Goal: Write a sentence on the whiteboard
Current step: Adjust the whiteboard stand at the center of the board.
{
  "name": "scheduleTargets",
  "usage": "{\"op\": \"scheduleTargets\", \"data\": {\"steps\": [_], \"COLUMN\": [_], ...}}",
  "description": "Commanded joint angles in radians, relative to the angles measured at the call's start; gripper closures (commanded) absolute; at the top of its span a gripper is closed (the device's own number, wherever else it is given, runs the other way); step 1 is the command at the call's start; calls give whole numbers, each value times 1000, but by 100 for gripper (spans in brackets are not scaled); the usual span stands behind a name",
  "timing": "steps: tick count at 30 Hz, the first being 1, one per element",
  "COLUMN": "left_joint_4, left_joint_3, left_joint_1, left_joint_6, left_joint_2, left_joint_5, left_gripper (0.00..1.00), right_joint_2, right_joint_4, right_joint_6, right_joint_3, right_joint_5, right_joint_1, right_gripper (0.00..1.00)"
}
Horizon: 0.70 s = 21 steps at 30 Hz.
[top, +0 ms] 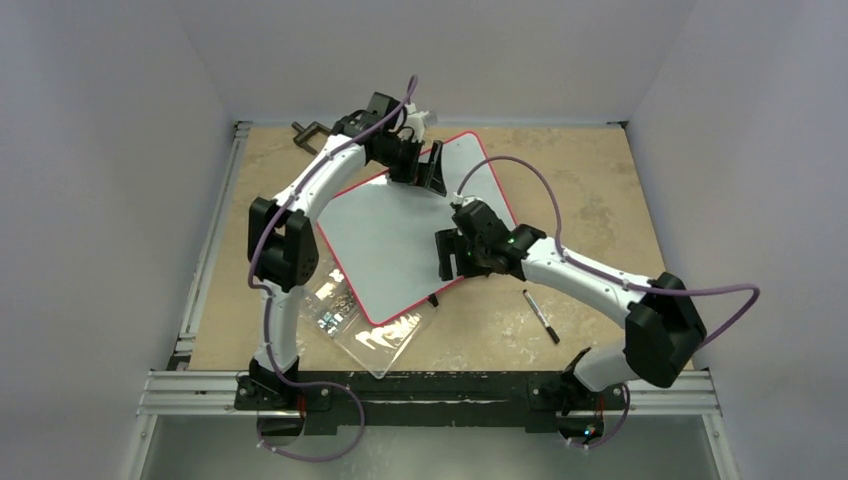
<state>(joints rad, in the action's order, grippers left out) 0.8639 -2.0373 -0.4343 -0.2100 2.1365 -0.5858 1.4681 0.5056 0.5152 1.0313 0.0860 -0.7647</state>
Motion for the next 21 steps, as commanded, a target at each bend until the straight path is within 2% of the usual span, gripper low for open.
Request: {"op": "scheduleTargets", "data": {"steps": [1,11,21], "left_joint_4": [15,42,67], "left_joint_3": [-79,-158,-149], "left_joint_1": [-5,-6,-4], "left_joint_6": [-14,-8,25], "left_joint_2": [-100,-146,-136], "left_joint_5": [-14,7,24], "left_gripper": [0,0,0], "right_joint_2": [-107,-262,-347], "right_joint_4": [52,174,178], "right_joint_6": [30,210,279], "right_joint_3": [-34,-111,-168], "right_joint_5": [100,387,414], "right_joint_1": [2,5,5], "right_gripper": [25,23,23]}}
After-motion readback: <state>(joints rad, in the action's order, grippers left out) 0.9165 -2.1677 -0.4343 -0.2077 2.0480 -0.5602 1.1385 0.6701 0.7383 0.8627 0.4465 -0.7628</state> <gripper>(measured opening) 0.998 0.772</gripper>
